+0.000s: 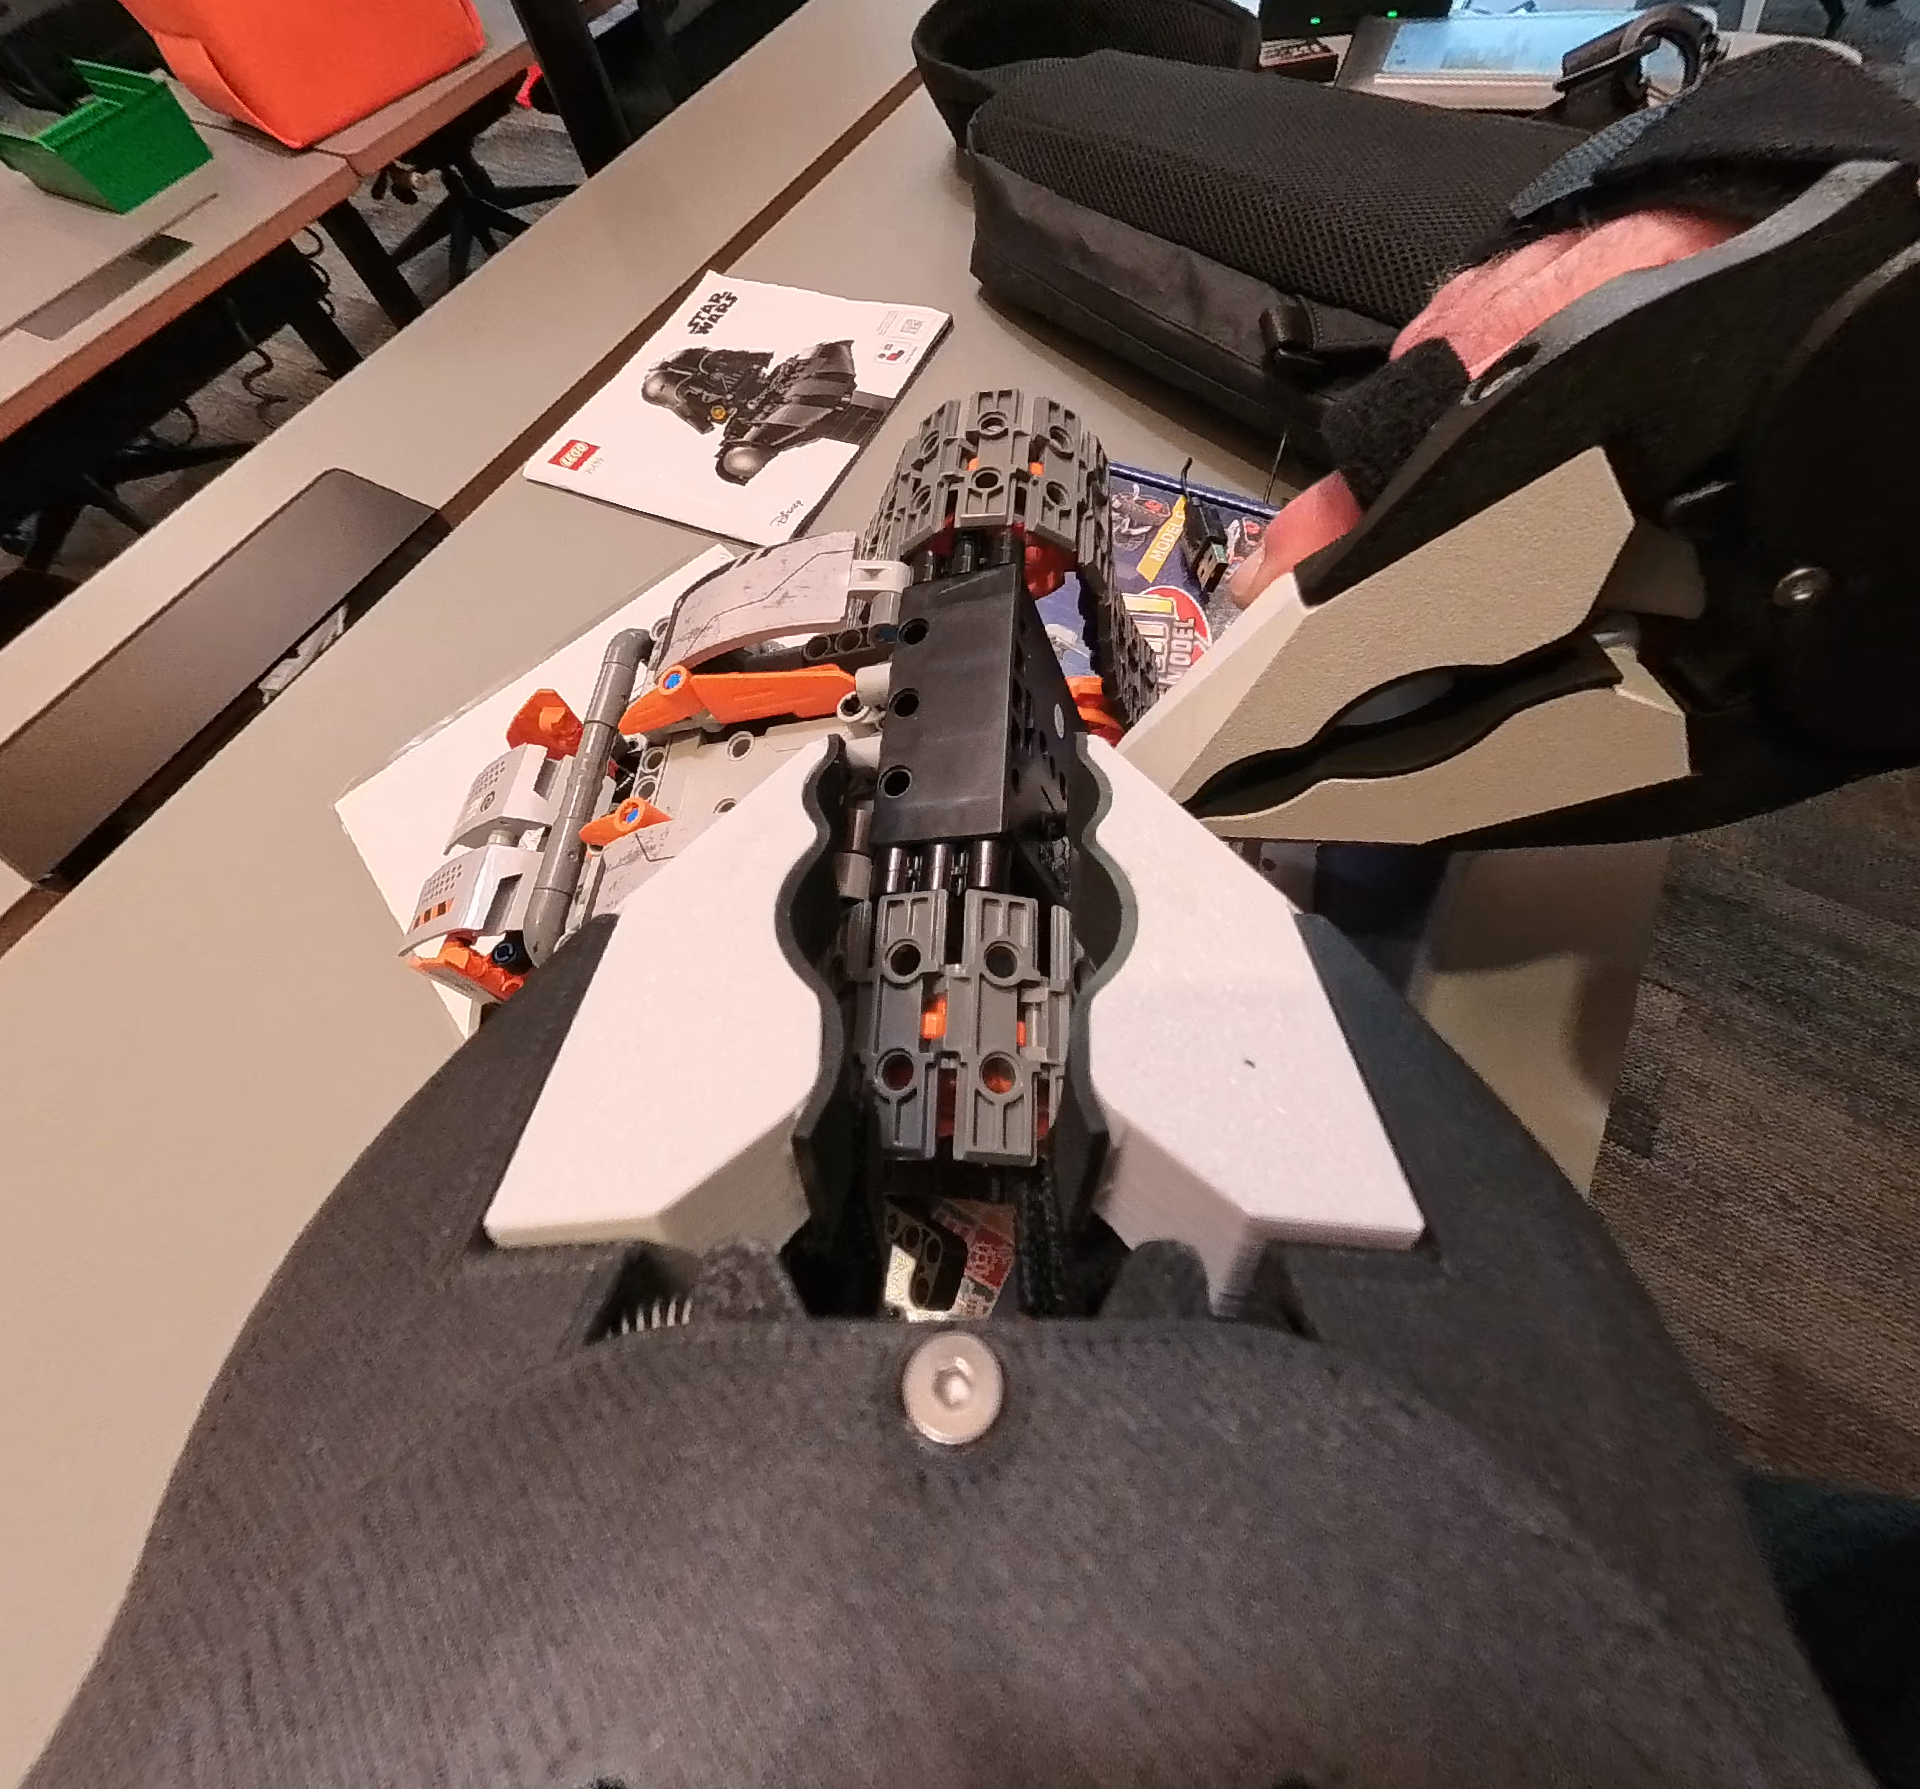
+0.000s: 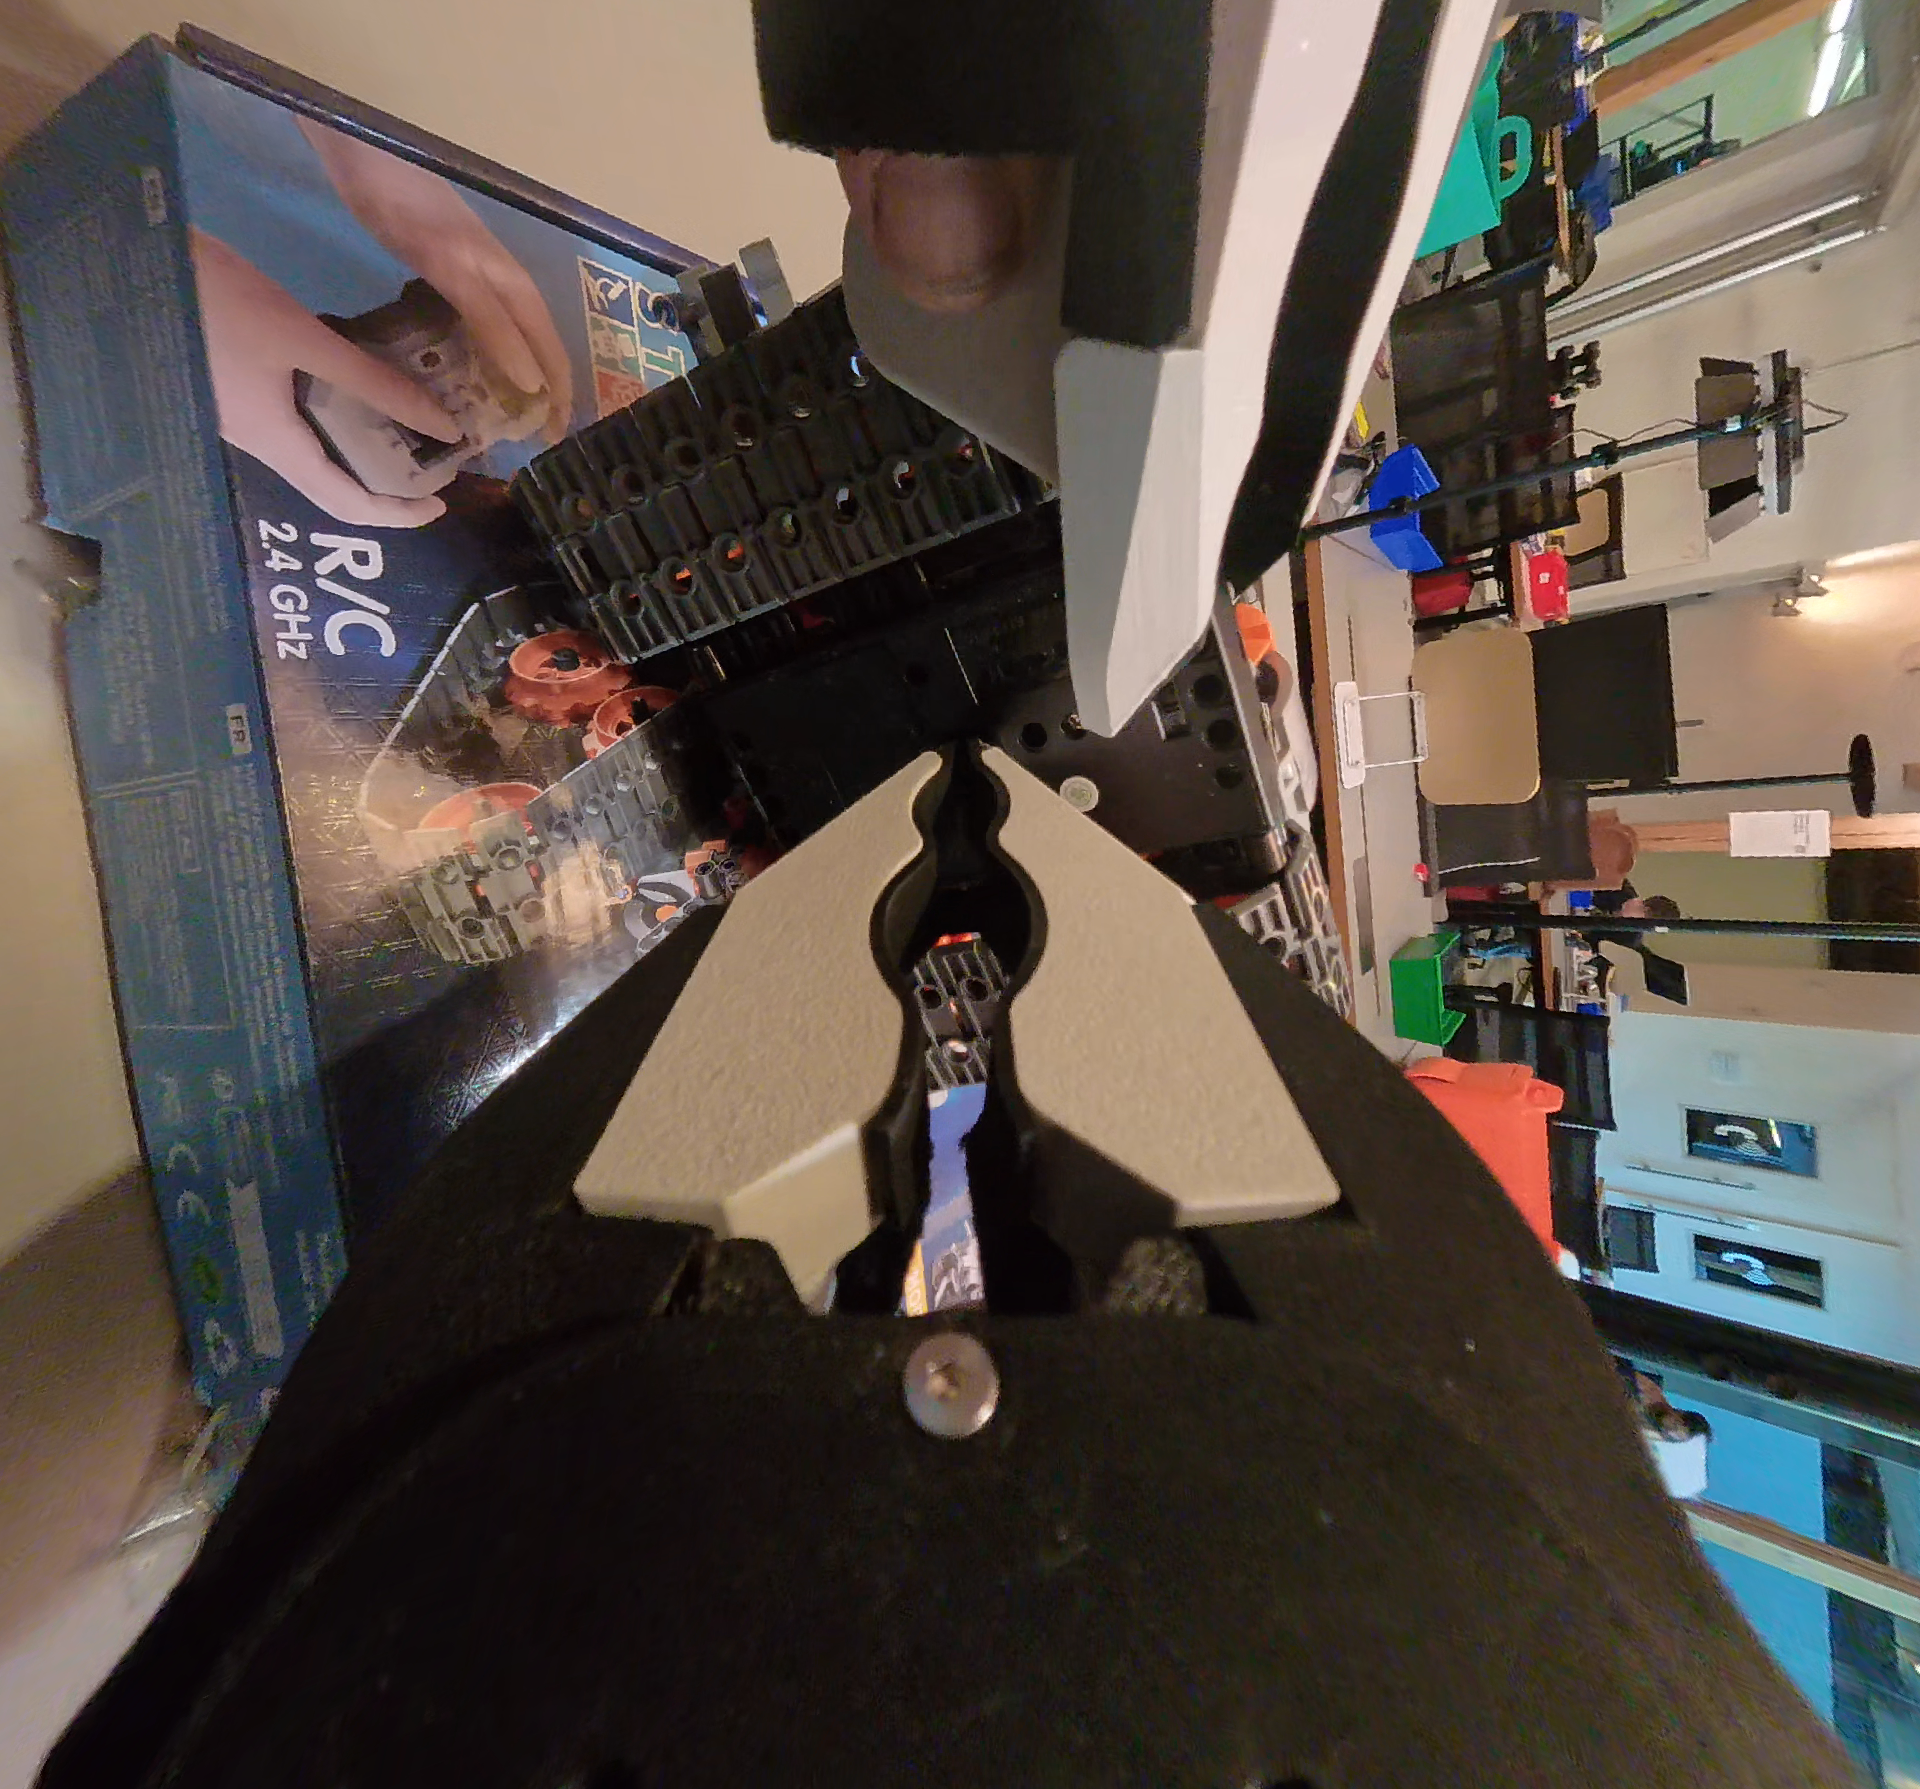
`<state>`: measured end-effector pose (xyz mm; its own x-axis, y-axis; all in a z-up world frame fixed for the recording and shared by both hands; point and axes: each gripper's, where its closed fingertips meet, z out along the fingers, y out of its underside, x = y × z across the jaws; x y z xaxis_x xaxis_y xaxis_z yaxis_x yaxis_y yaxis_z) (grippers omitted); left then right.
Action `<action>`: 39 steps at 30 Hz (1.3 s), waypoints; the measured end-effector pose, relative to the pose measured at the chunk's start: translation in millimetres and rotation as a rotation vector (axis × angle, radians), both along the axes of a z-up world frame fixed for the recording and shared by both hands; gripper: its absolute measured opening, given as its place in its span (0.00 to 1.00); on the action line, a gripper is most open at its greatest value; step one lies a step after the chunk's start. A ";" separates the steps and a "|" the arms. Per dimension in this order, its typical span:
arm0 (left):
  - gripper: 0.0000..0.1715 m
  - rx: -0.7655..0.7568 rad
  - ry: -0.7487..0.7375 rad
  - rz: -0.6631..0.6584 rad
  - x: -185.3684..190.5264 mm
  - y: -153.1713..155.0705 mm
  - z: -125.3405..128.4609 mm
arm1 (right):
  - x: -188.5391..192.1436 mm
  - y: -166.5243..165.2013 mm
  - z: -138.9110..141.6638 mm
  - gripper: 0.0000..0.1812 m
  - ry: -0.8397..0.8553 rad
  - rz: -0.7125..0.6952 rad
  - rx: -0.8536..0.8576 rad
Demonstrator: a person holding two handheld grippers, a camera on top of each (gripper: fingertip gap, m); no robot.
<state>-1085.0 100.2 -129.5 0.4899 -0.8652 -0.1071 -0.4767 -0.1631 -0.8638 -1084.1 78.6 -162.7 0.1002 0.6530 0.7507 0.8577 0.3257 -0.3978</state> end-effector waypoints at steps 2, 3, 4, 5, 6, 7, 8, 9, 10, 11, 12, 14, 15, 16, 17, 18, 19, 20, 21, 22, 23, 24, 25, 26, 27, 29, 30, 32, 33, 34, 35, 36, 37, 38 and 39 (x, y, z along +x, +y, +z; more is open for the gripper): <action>0.22 0.003 -0.002 0.001 0.1 -0.1 0.2 | 0.2 -0.4 0.0 0.00 -0.009 0.001 0.003; 0.22 0.006 0.001 0.002 0.1 -0.1 0.0 | 0.2 -0.7 -0.2 0.00 -0.004 -0.002 -0.007; 0.22 0.007 -0.001 0.005 -0.1 0.2 0.3 | 0.5 -0.8 0.0 0.00 -0.007 0.001 -0.006; 0.22 0.007 -0.002 0.005 0.0 0.2 0.2 | 0.7 -1.0 -0.2 0.00 -0.003 -0.003 -0.013; 0.22 0.008 -0.001 0.005 0.0 0.3 0.3 | 0.8 -1.6 0.1 0.00 -0.001 -0.005 -0.022; 0.22 0.009 0.000 0.007 -0.3 0.5 0.3 | 1.2 -2.6 0.4 0.00 -0.002 -0.001 -0.022; 0.22 0.009 -0.002 0.008 -0.3 0.4 0.3 | 1.6 -3.6 1.0 0.00 0.000 0.001 -0.026; 0.22 0.010 -0.002 0.007 -0.3 0.6 0.5 | 2.1 -4.5 1.9 0.00 0.003 0.004 -0.025; 0.22 0.009 -0.004 0.008 -0.6 0.9 0.6 | 2.5 -5.7 2.0 0.00 0.009 0.004 -0.024; 0.22 0.009 -0.005 0.009 -0.5 1.1 0.7 | 3.4 -6.9 1.9 0.00 0.014 0.002 -0.026; 0.22 0.013 -0.003 0.009 -0.3 1.1 0.8 | 4.3 -8.1 2.6 0.00 0.021 0.001 -0.024; 0.22 0.013 -0.005 0.013 -0.2 1.8 1.0 | 6.6 -11.0 1.7 0.00 0.036 -0.008 -0.023; 0.22 0.015 -0.006 0.015 -0.4 2.4 1.4 | 8.6 -12.8 1.5 0.00 0.045 -0.017 -0.022; 0.22 0.016 -0.007 0.018 -0.5 3.1 1.7 | 11.2 -14.6 -1.2 0.00 0.046 -0.029 -0.025; 0.22 0.015 -0.008 0.019 -0.5 3.7 1.8 | 13.0 -17.7 -5.1 0.00 0.048 -0.034 -0.029; 0.22 0.017 -0.007 0.022 -0.4 4.5 1.8 | 14.9 -20.5 -8.0 0.00 0.059 -0.045 -0.030; 0.22 0.019 -0.008 0.026 -0.4 5.4 1.7 | 15.5 -23.8 -11.2 0.00 0.076 -0.051 -0.037; 0.22 0.020 -0.008 0.028 -0.3 6.2 1.7 | 15.8 -26.9 -16.1 0.00 0.088 -0.059 -0.054; 0.22 0.020 -0.009 0.030 -0.1 7.2 1.8 | 17.0 -28.9 -21.4 0.00 0.089 -0.070 -0.064; 0.22 0.022 -0.010 0.034 0.1 8.3 1.8 | 17.5 -30.9 -26.0 0.00 0.094 -0.077 -0.076; 0.22 0.024 -0.008 0.036 0.3 9.4 1.6 | 16.9 -32.8 -29.0 0.00 0.108 -0.083 -0.089; 0.22 0.023 -0.008 0.036 0.6 10.2 1.7 | 16.9 -32.9 -30.1 0.00 0.127 -0.096 -0.092; 0.22 0.024 -0.007 0.038 0.9 11.1 1.8 | 17.2 -32.9 -31.0 0.00 0.145 -0.108 -0.098; 0.22 0.024 -0.007 0.041 1.0 12.0 1.7 | 17.1 -33.0 -32.6 0.00 0.163 -0.119 -0.113; 0.22 0.025 -0.007 0.042 1.3 12.7 1.7 | 17.1 -33.2 -35.1 0.00 0.177 -0.127 -0.130; 0.22 0.025 -0.007 0.044 1.8 13.9 1.6 | 19.0 -33.5 -41.6 0.00 0.181 -0.143 -0.148; 0.22 0.025 -0.007 0.045 1.9 14.3 1.6 | 19.6 -34.0 -44.1 0.00 0.193 -0.151 -0.167; 0.22 0.025 -0.007 0.046 2.2 15.2 1.6 | 22.7 -34.7 -45.8 0.00 0.229 -0.170 -0.202; 0.23 0.023 -0.008 0.047 2.2 15.7 1.7 | 24.0 -35.0 -44.2 0.00 0.260 -0.178 -0.219; 0.23 0.021 -0.011 0.049 2.1 16.3 1.8 | 24.8 -35.2 -40.8 0.00 0.302 -0.183 -0.234; 0.23 0.020 -0.012 0.049 2.0 16.9 1.8 | 26.4 -34.3 -37.2 0.01 0.343 -0.192 -0.246; 0.23 0.017 -0.015 0.050 2.0 17.3 1.8 | 27.6 -33.0 -34.3 0.04 0.384 -0.205 -0.261; 0.23 0.014 -0.019 0.049 1.9 17.7 1.9 | 28.4 -31.6 -31.5 0.06 0.424 -0.217 -0.278; 0.23 0.011 -0.022 0.046 2.1 17.8 2.0 | 30.0 -29.1 -29.1 0.07 0.459 -0.237 -0.285; 0.23 0.009 -0.022 0.043 2.2 17.5 1.9 | 29.8 -27.6 -27.8 0.09 0.487 -0.248 -0.299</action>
